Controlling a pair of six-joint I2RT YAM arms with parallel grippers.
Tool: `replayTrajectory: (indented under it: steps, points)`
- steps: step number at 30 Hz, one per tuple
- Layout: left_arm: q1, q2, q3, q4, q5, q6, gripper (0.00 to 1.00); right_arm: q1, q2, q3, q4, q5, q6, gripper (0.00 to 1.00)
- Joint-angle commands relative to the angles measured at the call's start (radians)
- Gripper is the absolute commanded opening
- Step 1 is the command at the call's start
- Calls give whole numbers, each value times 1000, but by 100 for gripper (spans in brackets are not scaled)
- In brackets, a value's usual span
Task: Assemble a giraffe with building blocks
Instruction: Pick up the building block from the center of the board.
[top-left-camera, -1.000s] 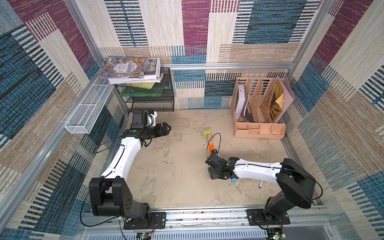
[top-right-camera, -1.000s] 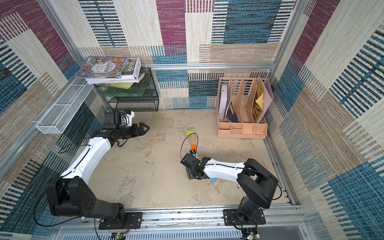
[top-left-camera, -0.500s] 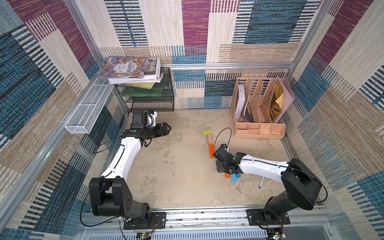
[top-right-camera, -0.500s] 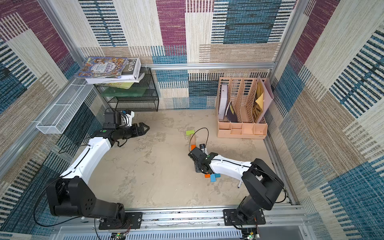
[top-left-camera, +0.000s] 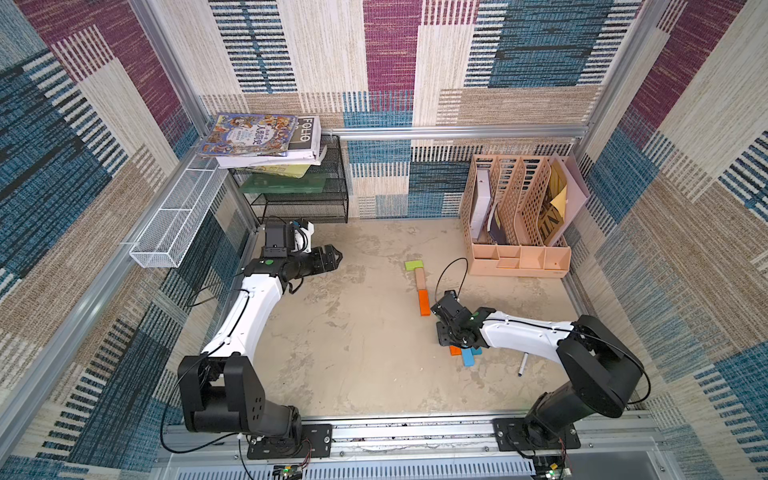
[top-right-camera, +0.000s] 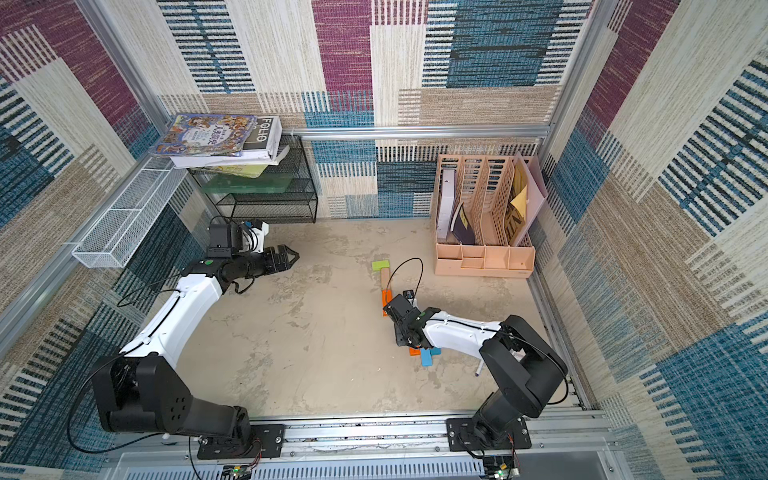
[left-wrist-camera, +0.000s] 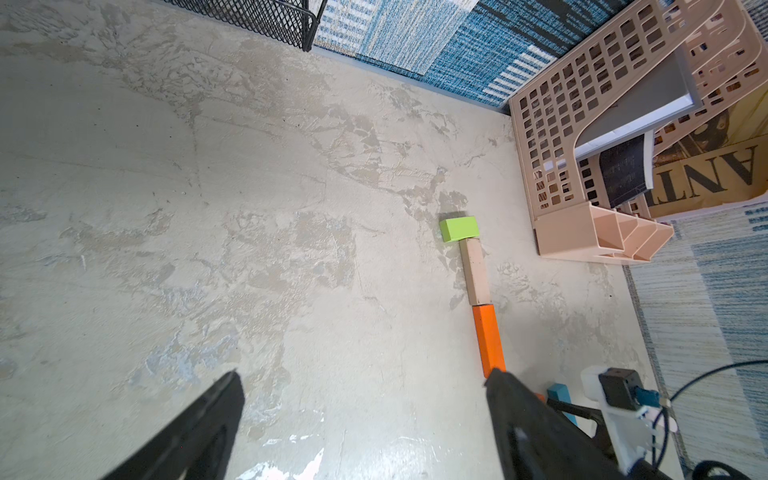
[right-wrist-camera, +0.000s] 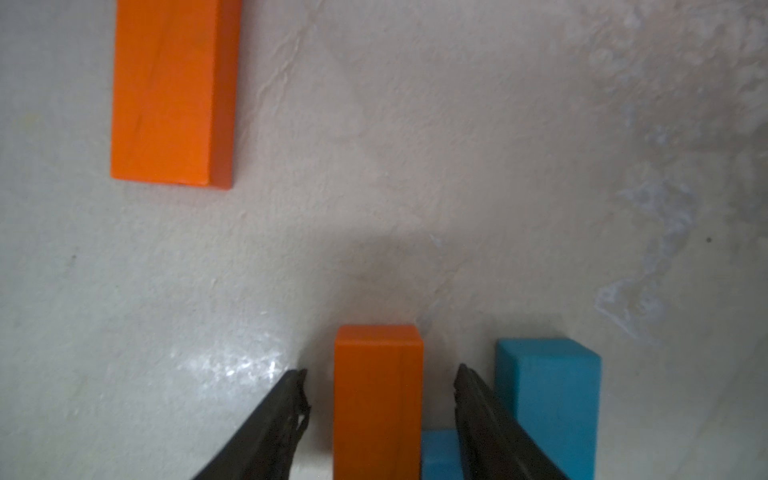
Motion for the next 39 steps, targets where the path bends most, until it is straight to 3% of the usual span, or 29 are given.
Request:
replayTrajectory:
  steps: [1, 29, 35, 39]
  points:
    - [0, 2, 7, 8, 4, 3, 95, 1, -6, -11, -17, -22, -4, 59]
    - [1, 6, 10, 10, 11, 0, 95, 39, -56, -63, -89, -30, 62, 54]
    - [0, 5, 10, 9, 10, 1, 95, 24, -57, -57, -75, -34, 44, 26]
    - [0, 5, 10, 10, 9, 2, 95, -3, -78, 5, -60, -33, -2, 24]
